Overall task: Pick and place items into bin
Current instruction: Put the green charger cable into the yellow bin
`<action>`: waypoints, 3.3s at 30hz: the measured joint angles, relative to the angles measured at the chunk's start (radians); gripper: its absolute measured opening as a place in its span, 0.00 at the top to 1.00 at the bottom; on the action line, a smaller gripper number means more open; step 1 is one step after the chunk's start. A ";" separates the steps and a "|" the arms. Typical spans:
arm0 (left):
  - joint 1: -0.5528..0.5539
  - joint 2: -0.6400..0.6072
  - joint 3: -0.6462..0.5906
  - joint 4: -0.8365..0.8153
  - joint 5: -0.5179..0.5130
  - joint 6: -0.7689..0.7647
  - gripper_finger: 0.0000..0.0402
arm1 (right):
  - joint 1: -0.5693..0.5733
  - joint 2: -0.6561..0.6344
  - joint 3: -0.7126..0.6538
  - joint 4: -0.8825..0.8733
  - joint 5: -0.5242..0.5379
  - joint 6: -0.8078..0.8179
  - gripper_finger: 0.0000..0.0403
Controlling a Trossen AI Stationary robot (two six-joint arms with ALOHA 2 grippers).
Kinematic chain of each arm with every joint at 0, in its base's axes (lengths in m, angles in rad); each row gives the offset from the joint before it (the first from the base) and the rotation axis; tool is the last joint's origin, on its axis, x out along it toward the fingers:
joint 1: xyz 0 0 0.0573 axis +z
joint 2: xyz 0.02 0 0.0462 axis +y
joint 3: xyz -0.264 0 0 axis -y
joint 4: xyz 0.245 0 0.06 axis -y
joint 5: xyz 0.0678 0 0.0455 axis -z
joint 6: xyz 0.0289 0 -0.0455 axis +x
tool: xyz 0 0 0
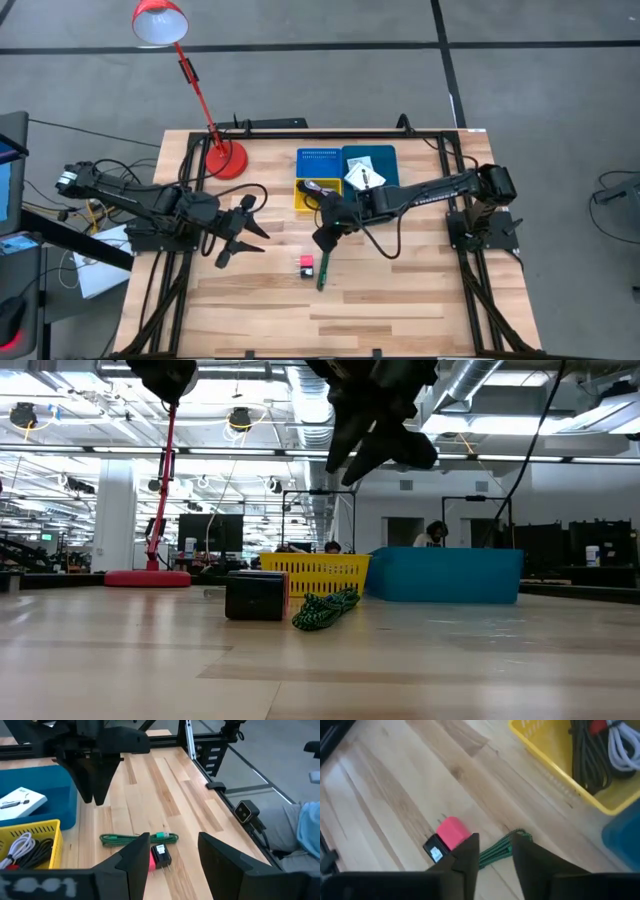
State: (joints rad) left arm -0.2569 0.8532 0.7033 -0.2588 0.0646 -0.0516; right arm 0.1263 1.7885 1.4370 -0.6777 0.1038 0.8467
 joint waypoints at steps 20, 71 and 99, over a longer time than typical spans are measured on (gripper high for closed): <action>0.000 0.003 0.001 -0.027 -0.001 -0.194 0.61 | 0.061 0.236 0.015 0.048 -0.110 0.311 0.41; 0.001 0.097 0.000 0.000 -0.081 -0.216 0.61 | 0.003 0.319 0.434 -0.366 0.329 -0.252 0.96; 0.002 0.096 0.000 0.325 -0.090 0.095 0.61 | -0.248 0.328 0.445 -0.272 0.090 -0.881 0.96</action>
State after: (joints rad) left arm -0.2554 0.9493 0.7036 0.0666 -0.0257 0.0432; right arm -0.1214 2.1166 1.8816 -0.9497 0.1942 -0.0346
